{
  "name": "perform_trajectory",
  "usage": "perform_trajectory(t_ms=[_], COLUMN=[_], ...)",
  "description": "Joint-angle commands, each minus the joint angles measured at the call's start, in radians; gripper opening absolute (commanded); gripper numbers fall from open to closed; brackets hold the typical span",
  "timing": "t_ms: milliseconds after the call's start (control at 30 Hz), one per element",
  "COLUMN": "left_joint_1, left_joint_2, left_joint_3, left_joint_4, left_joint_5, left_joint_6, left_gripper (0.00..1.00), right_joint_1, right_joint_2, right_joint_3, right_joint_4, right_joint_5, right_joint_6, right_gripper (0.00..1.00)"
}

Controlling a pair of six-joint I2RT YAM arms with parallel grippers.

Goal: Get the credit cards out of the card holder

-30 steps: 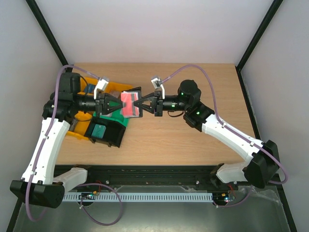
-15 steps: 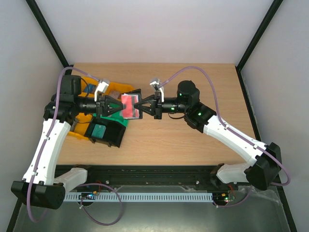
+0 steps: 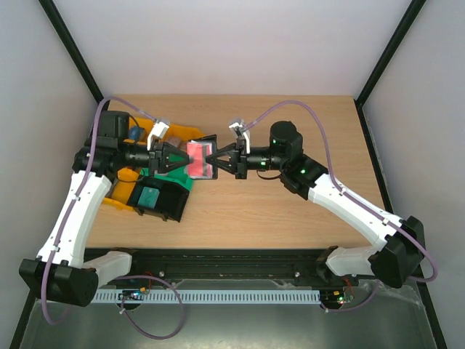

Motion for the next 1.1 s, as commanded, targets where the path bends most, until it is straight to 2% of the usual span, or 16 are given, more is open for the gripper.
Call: perform_trajectory(t_ms=[0, 33, 67, 133, 267, 367, 467, 567, 667, 767, 967, 1067], left_joint_1=[0.042, 0.036, 0.030, 0.024, 0.024, 0.023, 0.024, 0.023, 0.022, 0.015, 0.007, -0.007], left_joint_2=[0.012, 0.018, 0.025, 0.042, 0.060, 0.069, 0.085, 0.093, 0.095, 0.094, 0.094, 0.090], left_joint_3=[0.019, 0.021, 0.025, 0.035, 0.039, 0.053, 0.096, 0.130, 0.124, 0.111, 0.101, 0.100], left_joint_4=[-0.006, -0.006, -0.009, -0.016, -0.038, -0.090, -0.225, -0.321, -0.318, -0.253, -0.193, -0.185], left_joint_5=[-0.033, -0.033, -0.026, -0.004, 0.024, 0.063, 0.128, 0.152, 0.143, 0.105, 0.069, 0.053], left_joint_6=[0.026, 0.029, 0.035, 0.050, 0.091, 0.141, 0.294, 0.412, 0.412, 0.330, 0.258, 0.247], left_gripper=[0.02, 0.02, 0.02, 0.02, 0.02, 0.02, 0.02, 0.02, 0.02, 0.02, 0.02, 0.02], right_joint_1=[-0.080, -0.079, -0.079, -0.079, -0.079, -0.079, -0.079, -0.079, -0.078, -0.076, -0.074, -0.069], right_joint_2=[-0.084, -0.074, -0.061, -0.039, -0.044, -0.053, -0.025, 0.009, 0.030, 0.029, -0.013, -0.036], right_joint_3=[-0.008, -0.009, -0.010, -0.014, -0.016, -0.023, -0.012, -0.007, -0.009, -0.011, -0.044, -0.046], right_joint_4=[-0.044, -0.033, -0.015, 0.027, 0.004, -0.023, -0.057, -0.031, 0.020, 0.045, 0.000, -0.005], right_joint_5=[-0.037, -0.060, -0.096, -0.155, -0.117, -0.064, -0.003, -0.035, -0.083, -0.120, -0.253, -0.225], right_joint_6=[-0.015, -0.002, 0.013, 0.044, 0.001, -0.035, -0.042, -0.014, 0.027, 0.038, -0.055, -0.058], right_gripper=[0.02, 0.04, 0.13, 0.25, 0.36, 0.39, 0.46, 0.54, 0.57, 0.59, 0.81, 0.81])
